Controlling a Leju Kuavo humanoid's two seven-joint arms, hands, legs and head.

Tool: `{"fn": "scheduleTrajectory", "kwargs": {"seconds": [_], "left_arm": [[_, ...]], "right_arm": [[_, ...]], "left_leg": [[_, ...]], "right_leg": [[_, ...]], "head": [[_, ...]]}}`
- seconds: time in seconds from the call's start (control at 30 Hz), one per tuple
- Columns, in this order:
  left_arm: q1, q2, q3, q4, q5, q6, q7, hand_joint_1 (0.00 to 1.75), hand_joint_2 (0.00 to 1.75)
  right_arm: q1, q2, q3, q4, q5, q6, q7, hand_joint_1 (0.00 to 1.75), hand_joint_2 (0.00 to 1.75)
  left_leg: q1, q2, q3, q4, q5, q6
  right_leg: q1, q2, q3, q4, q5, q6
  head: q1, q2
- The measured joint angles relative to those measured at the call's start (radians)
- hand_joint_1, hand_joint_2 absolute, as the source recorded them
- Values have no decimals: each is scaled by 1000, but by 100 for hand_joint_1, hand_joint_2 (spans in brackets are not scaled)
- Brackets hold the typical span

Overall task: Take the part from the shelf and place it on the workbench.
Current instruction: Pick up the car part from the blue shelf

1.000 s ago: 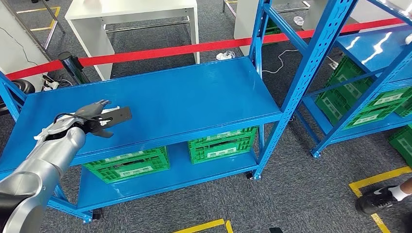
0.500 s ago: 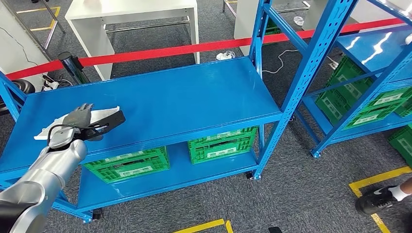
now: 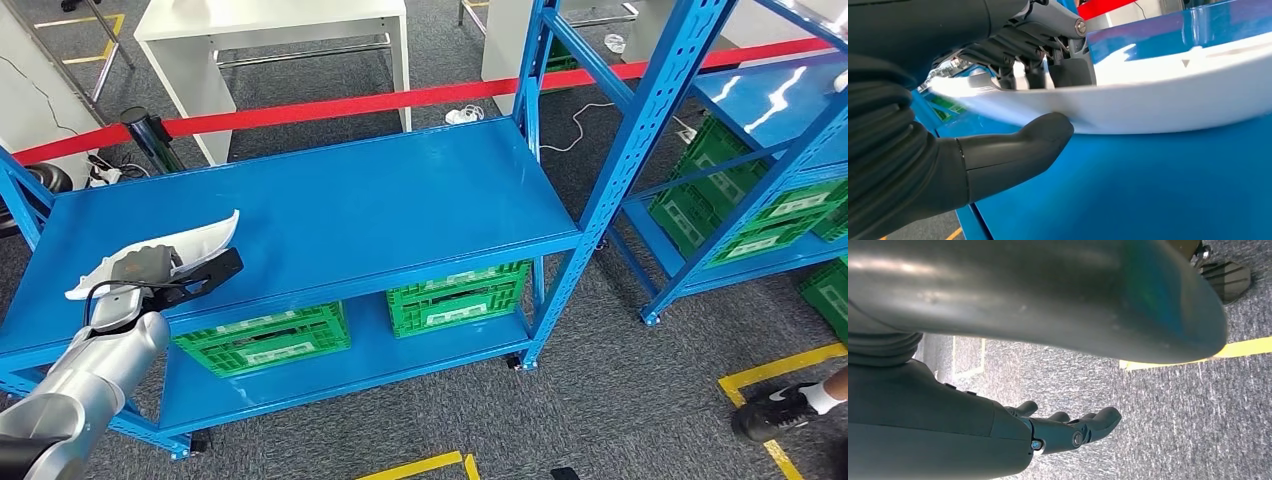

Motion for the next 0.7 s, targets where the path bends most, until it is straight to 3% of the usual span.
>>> {"fn": "scheduleTrajectory", "kwargs": {"seconds": [0.53,0.7], "left_arm": [[-3,2,1,0,18,20,-46,175,175],[1,2,2,0,20,83,-95,175,175]], "right_arm": [[-11,0,0,0,5,-1,0,0,0],[-11,0,0,0,7,-3,-1,0,0]], "left_leg": [[0,0,1,0,0,0],[0,0,0,0,0,0]], "right_leg": [[0,0,0,0,0,0],[0,0,0,0,0,0]], "head": [[0,0],[0,0]]}}
